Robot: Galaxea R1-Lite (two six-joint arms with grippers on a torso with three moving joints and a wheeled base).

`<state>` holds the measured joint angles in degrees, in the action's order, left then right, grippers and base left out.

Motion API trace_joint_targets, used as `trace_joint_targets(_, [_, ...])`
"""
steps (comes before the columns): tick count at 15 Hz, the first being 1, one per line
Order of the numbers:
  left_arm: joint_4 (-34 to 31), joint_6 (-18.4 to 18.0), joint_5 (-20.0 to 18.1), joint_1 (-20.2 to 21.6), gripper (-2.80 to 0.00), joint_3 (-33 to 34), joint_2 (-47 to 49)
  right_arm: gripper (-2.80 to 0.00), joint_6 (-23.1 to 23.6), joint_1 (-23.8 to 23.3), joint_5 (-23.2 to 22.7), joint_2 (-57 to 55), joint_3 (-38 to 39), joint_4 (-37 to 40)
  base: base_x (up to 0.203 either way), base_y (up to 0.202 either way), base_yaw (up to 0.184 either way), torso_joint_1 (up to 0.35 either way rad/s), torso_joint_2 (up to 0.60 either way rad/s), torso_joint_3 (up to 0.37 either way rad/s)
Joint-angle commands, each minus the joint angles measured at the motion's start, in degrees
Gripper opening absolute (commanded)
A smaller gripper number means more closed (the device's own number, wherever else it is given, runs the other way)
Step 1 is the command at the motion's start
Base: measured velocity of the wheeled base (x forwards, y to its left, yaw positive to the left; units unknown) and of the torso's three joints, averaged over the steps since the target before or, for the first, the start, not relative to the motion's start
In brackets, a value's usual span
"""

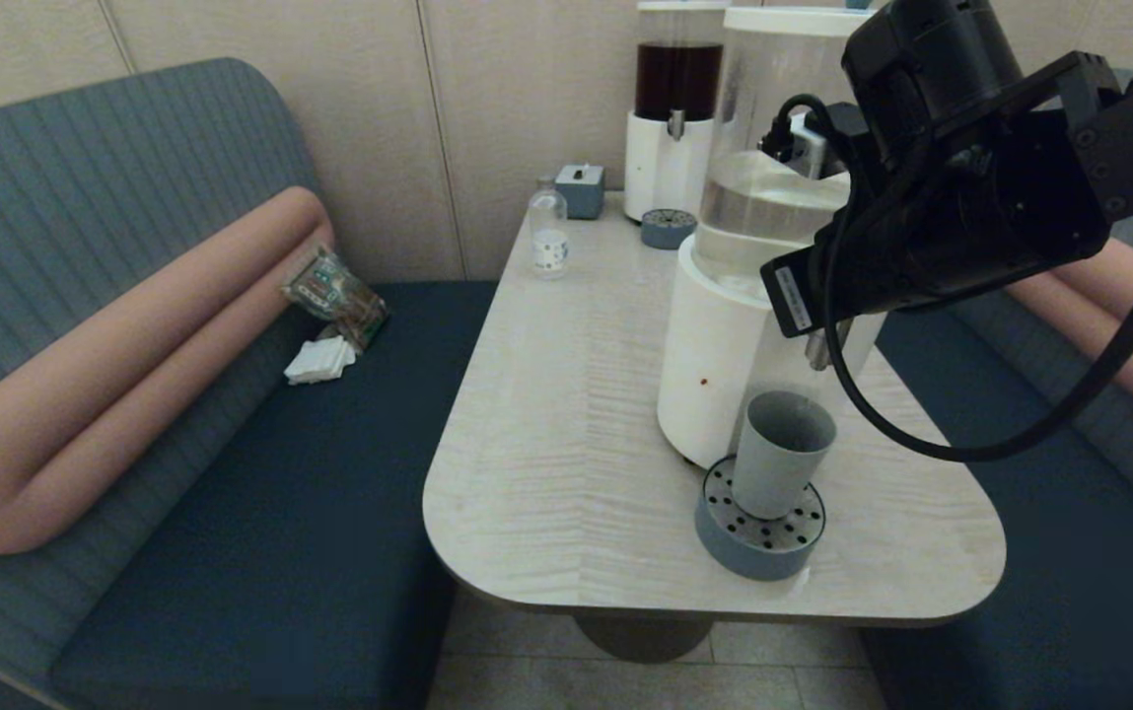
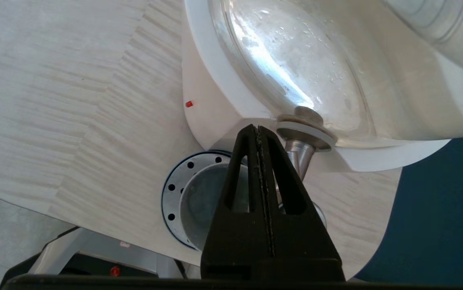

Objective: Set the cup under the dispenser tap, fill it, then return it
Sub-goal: Turn off the faucet

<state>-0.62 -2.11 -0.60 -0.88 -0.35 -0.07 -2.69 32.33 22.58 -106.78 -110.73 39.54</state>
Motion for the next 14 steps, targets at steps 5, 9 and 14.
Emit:
trace_joint_targets(5, [0.01,0.0,-0.02,0.0,-2.8,0.0,-0.01,-2.8,-0.12,-0.07,1.91,-0.1,-0.02,-0.52,0.0,0.0,0.0,0.0,0.0,0.0])
trace_joint_targets(9, [0.01,0.0,-0.02,0.0,-2.8,-0.06,-0.01,-2.8,-0.12,-0.34,2.29,-0.1,0.07,-0.52,0.0,0.0,0.0,0.0,0.0,0.0])
trace_joint_targets(14, [0.01,0.0,-0.02,0.0,-2.8,0.0,-0.01,-2.8,-0.12,-0.25,2.28,-0.01,-0.01,-0.52,0.0,0.0,0.0,0.0,0.0,0.0])
